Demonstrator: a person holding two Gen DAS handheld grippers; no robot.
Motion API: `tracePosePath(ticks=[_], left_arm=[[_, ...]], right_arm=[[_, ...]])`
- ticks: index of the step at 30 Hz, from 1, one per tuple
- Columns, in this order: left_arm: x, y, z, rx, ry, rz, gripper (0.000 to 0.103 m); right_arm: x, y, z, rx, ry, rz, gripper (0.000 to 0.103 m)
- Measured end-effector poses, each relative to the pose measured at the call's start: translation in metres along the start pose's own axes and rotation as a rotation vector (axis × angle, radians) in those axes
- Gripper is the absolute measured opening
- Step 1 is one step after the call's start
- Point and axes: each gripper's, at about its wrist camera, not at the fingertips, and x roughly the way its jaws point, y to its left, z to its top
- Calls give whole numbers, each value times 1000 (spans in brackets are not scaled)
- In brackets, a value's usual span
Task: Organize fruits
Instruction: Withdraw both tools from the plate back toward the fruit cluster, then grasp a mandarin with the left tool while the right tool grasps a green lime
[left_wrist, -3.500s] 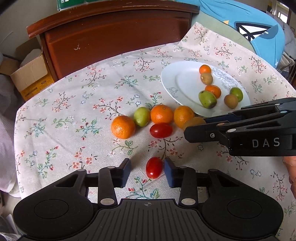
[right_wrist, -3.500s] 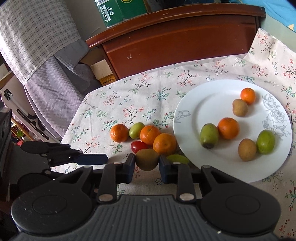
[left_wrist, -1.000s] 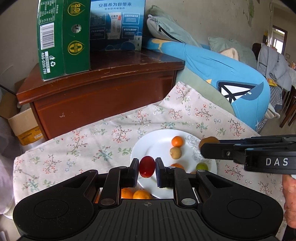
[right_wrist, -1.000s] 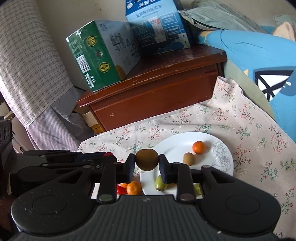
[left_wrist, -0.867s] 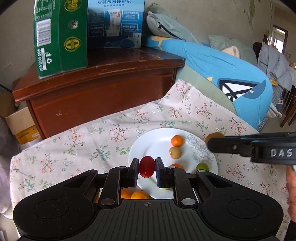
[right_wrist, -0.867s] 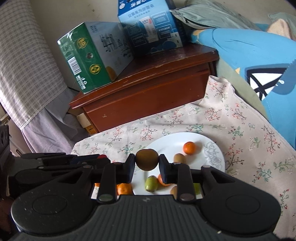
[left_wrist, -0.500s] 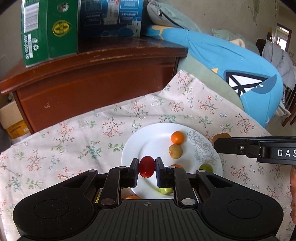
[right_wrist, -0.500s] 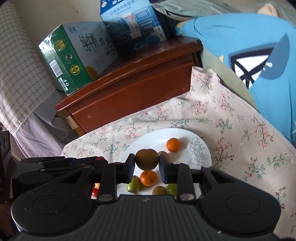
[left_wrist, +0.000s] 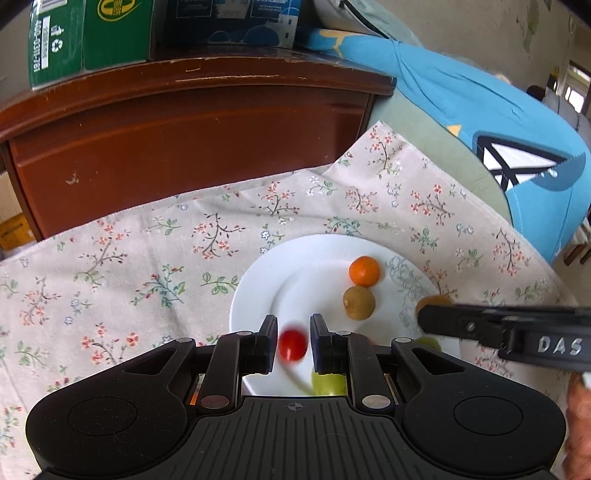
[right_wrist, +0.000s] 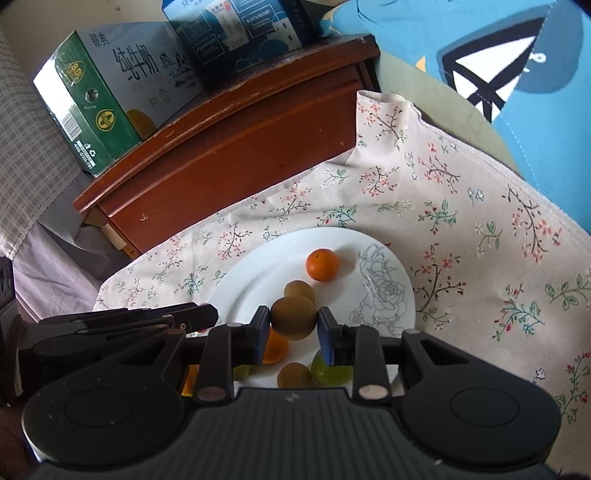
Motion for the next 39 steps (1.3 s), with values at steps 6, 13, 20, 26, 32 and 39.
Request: tracePosePath(ticks=[6,13,20,26,32,39], left_arm=[[-4,2,3,-35,-16,13,52],[-31,12,9,-25,-42,85,75],[-60,29,12,29,-21,174,77],[-76,47,12,53,29,201,80],[-79,61,2,48,38,246,80],[-71,82,-14,-1,73,243,80]], right_arm=[[5,-6,0,35,-4,-9,32],[1,3,0,15,-13,45,33],[-1,20,-5,-42,3,91,33],[-2,38,-16,-123,25,135,33],[1,55,-30,-201,62,167,33],[8,70,-49,-273,113,199,33]])
